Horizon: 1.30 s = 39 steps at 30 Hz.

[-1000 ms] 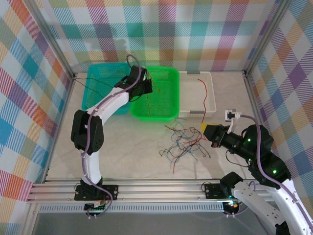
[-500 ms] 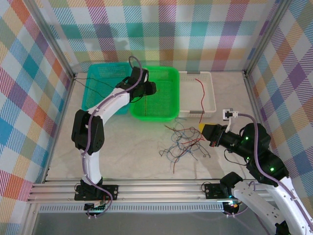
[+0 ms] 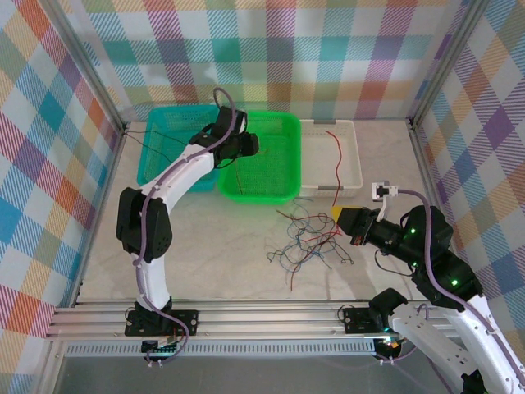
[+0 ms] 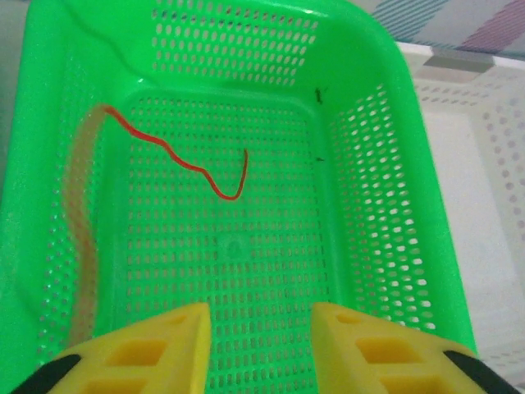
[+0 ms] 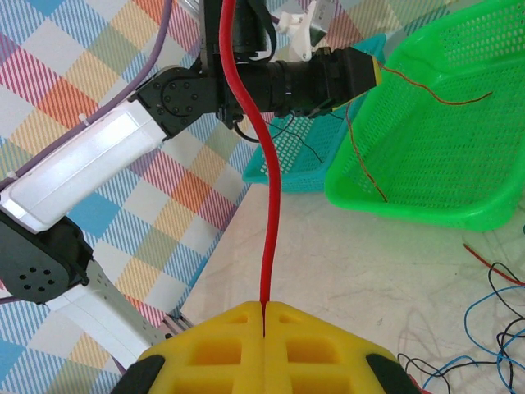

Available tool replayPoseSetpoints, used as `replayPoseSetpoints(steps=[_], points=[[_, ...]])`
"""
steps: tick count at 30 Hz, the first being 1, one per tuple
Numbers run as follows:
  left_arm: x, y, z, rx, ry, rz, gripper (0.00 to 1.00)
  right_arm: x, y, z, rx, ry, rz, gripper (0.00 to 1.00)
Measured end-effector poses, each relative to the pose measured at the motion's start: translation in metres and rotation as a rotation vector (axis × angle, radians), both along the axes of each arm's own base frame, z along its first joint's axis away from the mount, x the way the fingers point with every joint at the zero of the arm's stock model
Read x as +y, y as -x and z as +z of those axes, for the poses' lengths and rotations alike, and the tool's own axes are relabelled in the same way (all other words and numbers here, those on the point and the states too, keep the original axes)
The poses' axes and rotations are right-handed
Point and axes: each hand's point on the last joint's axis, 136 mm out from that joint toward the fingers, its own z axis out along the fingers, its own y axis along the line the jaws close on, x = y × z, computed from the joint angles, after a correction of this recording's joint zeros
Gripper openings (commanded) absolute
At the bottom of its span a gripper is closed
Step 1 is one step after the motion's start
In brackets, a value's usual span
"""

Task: Untangle the cables

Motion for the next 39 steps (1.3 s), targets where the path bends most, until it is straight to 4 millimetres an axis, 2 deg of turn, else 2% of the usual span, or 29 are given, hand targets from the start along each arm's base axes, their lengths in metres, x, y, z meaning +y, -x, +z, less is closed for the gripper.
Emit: replayPoseSetpoints(steps=[4, 9, 13, 14, 16, 18, 22, 25, 29, 33, 36, 39], points=[[0.002, -0.002, -0.024, 0.050, -0.043, 0.008, 0.19, -0.001, 0.001, 0.001, -0.004, -0.002, 0.000, 0.00], [0.004, -0.002, -0.060, 0.123, -0.085, 0.013, 0.13, -0.001, 0.002, 0.000, -0.005, -0.003, 0.000, 0.00], [0.005, 0.000, -0.069, 0.142, -0.088, 0.017, 0.15, -0.002, 0.003, -0.003, -0.002, -0.001, 0.000, 0.00], [0.005, 0.001, -0.067, 0.134, -0.080, 0.021, 0.19, -0.002, 0.003, -0.003, -0.002, -0.001, 0.000, 0.00], [0.010, 0.009, -0.059, 0.128, -0.063, 0.037, 0.34, -0.002, 0.003, -0.003, -0.001, 0.000, 0.000, 0.00], [0.014, 0.014, -0.042, 0.104, -0.045, 0.048, 0.47, -0.002, 0.002, -0.003, -0.001, 0.000, 0.000, 0.00], [0.030, 0.013, 0.004, 0.010, -0.010, 0.110, 0.56, 0.000, 0.000, -0.013, 0.017, 0.011, 0.000, 0.00], [0.048, 0.006, 0.016, -0.013, 0.011, 0.165, 0.58, 0.002, -0.002, -0.020, 0.034, 0.021, 0.004, 0.00], [0.082, -0.008, -0.004, 0.037, -0.010, 0.248, 0.60, 0.004, -0.003, -0.022, 0.042, 0.025, 0.009, 0.00], [0.105, -0.023, -0.040, 0.114, -0.062, 0.304, 0.60, 0.004, -0.002, -0.022, 0.042, 0.023, 0.015, 0.00], [0.109, -0.029, -0.058, 0.155, -0.090, 0.314, 0.60, 0.004, -0.002, -0.022, 0.042, 0.023, 0.017, 0.00], [0.108, -0.035, -0.064, 0.166, -0.107, 0.307, 0.57, 0.005, -0.002, -0.022, 0.043, 0.023, 0.018, 0.00]])
